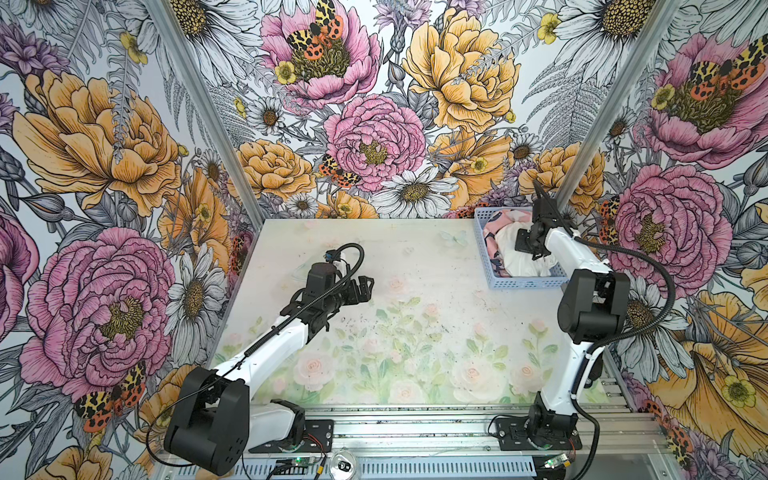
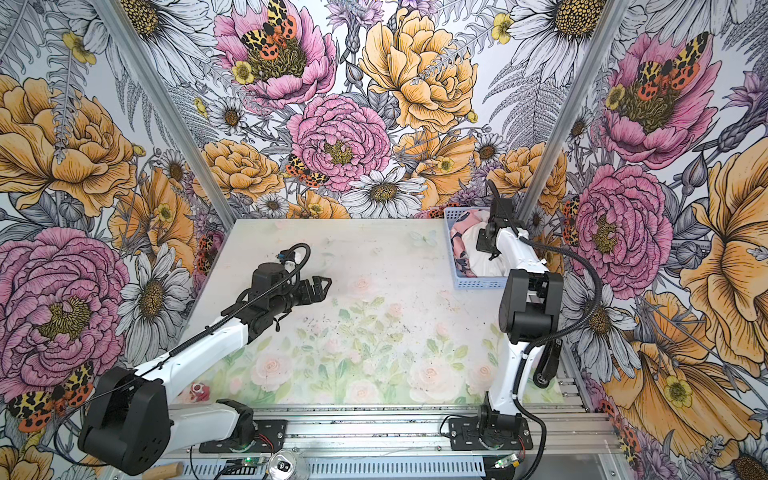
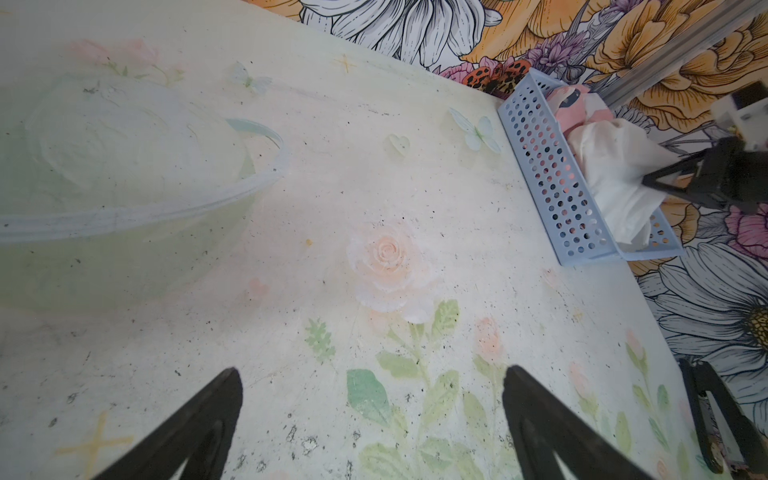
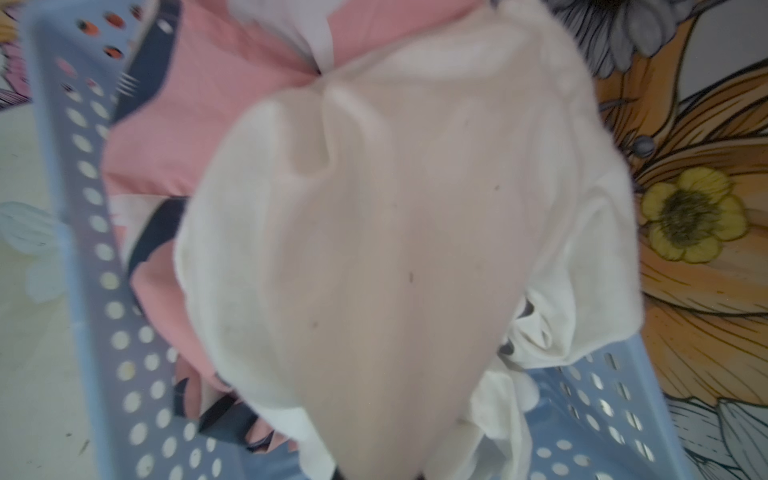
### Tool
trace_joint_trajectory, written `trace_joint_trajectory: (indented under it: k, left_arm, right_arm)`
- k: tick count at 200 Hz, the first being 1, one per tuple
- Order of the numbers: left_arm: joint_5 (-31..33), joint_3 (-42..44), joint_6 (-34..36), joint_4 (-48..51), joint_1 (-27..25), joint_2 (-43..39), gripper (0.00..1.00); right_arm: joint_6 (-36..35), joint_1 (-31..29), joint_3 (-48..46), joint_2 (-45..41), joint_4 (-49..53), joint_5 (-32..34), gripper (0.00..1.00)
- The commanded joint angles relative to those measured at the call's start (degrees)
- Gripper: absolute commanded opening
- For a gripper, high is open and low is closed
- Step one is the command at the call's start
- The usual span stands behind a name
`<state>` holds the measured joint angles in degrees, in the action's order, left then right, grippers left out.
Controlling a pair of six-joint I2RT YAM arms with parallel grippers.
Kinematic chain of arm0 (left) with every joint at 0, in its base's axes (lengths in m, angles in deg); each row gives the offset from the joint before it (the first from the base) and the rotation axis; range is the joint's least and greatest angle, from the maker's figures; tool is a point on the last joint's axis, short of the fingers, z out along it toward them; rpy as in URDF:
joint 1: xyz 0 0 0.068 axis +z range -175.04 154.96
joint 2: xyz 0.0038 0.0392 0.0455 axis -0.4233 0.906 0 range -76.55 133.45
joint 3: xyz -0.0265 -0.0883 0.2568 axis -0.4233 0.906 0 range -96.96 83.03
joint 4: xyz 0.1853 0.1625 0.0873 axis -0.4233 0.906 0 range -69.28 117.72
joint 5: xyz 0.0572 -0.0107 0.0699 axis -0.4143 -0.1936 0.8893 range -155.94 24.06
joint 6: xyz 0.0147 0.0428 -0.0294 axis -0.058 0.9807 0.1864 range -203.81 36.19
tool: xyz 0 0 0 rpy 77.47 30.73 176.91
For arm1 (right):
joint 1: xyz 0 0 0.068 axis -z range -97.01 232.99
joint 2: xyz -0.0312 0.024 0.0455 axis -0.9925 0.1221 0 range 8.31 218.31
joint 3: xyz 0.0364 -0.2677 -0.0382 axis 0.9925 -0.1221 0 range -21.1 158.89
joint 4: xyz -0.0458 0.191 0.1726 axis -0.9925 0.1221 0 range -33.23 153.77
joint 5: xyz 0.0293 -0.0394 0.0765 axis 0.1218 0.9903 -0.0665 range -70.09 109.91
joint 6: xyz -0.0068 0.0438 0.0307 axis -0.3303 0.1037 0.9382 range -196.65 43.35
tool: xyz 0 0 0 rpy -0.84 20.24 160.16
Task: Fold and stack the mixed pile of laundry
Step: 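Grasp the white T-shirt with the right gripper and lift it out, then lay the white T-shirt on the table with the right gripper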
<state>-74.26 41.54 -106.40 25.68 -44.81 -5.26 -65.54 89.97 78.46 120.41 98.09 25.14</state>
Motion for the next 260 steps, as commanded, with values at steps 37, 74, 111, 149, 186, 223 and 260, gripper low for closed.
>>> trace_joint_trajectory:
  k: [37, 74, 111, 149, 186, 223, 260]
  left_arm:
    - [1.06, -2.51, -0.15, 2.33, -0.74, -5.26, 0.99]
    - [2.51, -3.65, 0.48, 4.66, -0.71, -8.26, 0.99]
    - [4.48, -4.21, 0.20, 6.90, -0.70, -11.62, 0.99]
    - [8.03, -4.90, 0.43, 10.36, -0.61, -15.43, 0.99]
    - [10.63, -5.09, 0.80, 13.19, 0.06, -18.17, 0.99]
    - [13.21, -5.04, 0.53, 15.45, 0.61, -20.51, 0.99]
    - [13.55, -4.87, 0.27, 16.67, 0.33, -20.94, 0.99]
  right_arm:
    - [0.58, -6.65, 4.45, -23.70, -0.51, -7.47, 0.00]
    - [-0.20, -11.98, 12.18, -29.49, 2.09, -12.20, 0.00]
    - [0.00, -18.46, 21.73, -30.69, 6.92, -17.47, 0.00]
    - [0.99, -27.76, 25.85, -30.98, 8.16, -21.83, 0.00]
    - [1.74, -34.33, 29.80, -27.18, 8.16, -24.56, 0.00]
    - [2.15, -35.83, 29.03, -22.63, 8.07, -24.02, 0.00]
    - [4.28, -33.03, 19.31, -20.69, 7.34, -15.43, 0.00]
